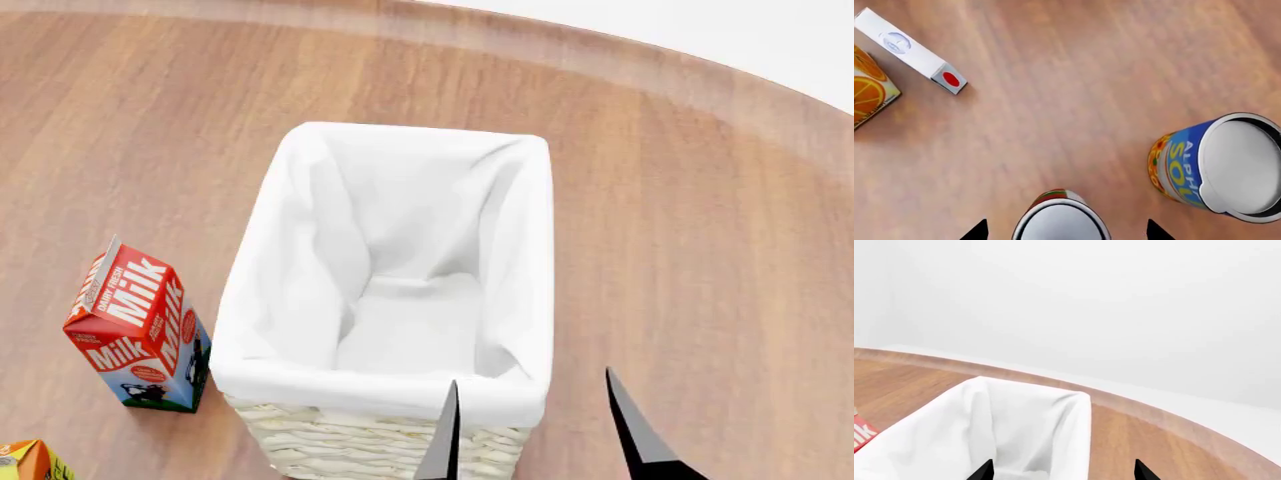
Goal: Pick up the tomato sauce, and put it in the basket.
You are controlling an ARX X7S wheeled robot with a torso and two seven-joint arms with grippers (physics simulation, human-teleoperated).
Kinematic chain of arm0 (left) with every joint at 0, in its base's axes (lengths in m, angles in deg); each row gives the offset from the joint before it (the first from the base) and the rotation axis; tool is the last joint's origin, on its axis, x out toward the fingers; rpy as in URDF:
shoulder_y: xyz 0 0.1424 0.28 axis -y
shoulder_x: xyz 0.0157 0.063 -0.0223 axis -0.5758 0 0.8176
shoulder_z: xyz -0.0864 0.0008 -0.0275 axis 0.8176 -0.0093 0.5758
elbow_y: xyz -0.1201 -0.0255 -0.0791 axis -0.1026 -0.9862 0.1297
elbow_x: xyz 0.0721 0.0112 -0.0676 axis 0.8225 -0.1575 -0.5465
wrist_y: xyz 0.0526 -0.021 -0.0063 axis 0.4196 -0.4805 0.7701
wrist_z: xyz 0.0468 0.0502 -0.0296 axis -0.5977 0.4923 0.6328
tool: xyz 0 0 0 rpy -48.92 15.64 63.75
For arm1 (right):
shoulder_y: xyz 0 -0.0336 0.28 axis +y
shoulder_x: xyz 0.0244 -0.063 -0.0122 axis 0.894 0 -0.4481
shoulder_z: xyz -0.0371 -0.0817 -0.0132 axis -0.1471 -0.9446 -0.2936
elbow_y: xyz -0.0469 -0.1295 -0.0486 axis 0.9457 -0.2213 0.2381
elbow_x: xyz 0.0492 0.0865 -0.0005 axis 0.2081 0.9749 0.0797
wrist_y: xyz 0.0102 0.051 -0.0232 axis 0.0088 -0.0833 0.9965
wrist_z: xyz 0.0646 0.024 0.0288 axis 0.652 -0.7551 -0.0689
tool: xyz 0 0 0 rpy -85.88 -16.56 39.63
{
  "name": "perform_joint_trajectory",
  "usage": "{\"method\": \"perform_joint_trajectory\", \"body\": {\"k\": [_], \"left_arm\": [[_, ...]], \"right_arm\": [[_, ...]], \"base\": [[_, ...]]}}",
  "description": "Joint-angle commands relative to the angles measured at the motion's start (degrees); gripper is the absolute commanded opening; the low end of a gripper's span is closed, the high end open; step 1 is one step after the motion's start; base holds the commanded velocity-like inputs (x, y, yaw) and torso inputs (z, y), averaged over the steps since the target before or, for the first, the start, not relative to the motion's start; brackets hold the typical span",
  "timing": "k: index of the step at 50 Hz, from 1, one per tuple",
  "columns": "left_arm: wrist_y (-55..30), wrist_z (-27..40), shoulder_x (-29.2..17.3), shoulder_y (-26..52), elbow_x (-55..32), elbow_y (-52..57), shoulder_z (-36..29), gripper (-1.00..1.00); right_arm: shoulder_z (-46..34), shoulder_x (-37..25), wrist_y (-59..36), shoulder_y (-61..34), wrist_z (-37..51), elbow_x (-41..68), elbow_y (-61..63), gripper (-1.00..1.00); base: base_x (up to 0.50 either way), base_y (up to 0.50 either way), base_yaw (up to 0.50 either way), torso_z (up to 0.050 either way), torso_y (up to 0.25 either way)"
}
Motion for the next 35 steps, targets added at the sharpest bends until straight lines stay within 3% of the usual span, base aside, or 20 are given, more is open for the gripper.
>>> {"method": "perform_joint_trajectory", "body": {"k": [1,2,3,26,35], "left_arm": [[0.1,-0.4,0.6,0.3,0.9,-1.4,-0.8,1.00],[0.1,-0.4,0.6,0.2,1.0,-1.4,-0.8,1.00],[0.2,-0.2,0.6,0.2,1.1,-1.5,-0.8,-1.00],[1.0,-0.1,-0.2,0.3,0.2,-0.5,0.2,-1.00],[5.6,4.8,-5.9,-4.5,-9.1,6.6,9.2,-1.00]], "right_arm": [[-0.1,-0.1,0.3,0.0,0.1,0.2,-0.3,1.00],[-0.1,-0.2,0.4,0.0,0.1,0.2,-0.3,1.00],[0.0,-0.2,0.2,-0.1,0.2,0.2,-0.2,1.00],[-0.2,-0.4,0.5,-0.2,0.5,0.5,-0.5,1.00],[-0.6,-0.5,0.4,-0.3,0.7,0.5,-0.5,1.00]], "base": [[0.00,0.00,0.00,0.000,0.000],[0.00,0.00,0.00,0.000,0.000],[0.00,0.00,0.00,0.000,0.000],[0.00,0.00,0.00,0.000,0.000],[0.00,0.00,0.00,0.000,0.000]]}}
